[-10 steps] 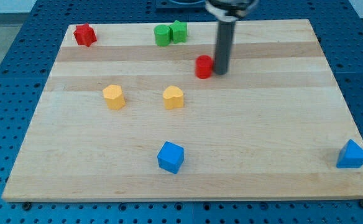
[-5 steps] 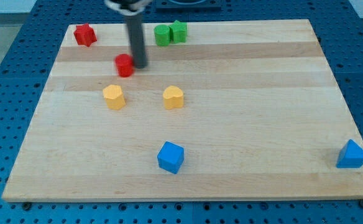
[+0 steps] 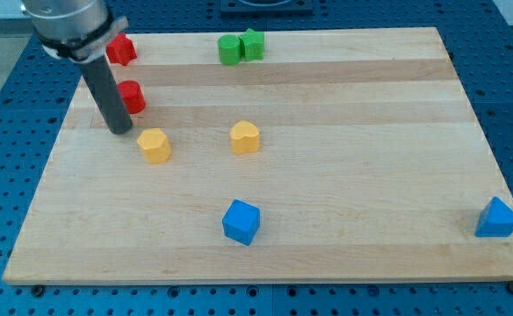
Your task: Slide the red circle into the red star
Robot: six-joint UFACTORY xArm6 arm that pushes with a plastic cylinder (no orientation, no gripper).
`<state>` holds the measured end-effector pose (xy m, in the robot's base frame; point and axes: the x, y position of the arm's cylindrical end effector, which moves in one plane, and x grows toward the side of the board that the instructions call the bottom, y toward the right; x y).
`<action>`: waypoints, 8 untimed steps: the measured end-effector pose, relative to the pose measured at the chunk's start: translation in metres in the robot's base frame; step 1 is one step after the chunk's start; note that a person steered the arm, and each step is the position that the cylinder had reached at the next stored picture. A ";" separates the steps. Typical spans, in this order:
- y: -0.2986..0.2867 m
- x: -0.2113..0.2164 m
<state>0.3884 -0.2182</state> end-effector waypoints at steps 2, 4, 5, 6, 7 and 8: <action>-0.009 -0.030; 0.042 -0.037; 0.014 -0.066; -0.003 -0.079; 0.005 -0.069; -0.016 -0.069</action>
<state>0.3190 -0.2342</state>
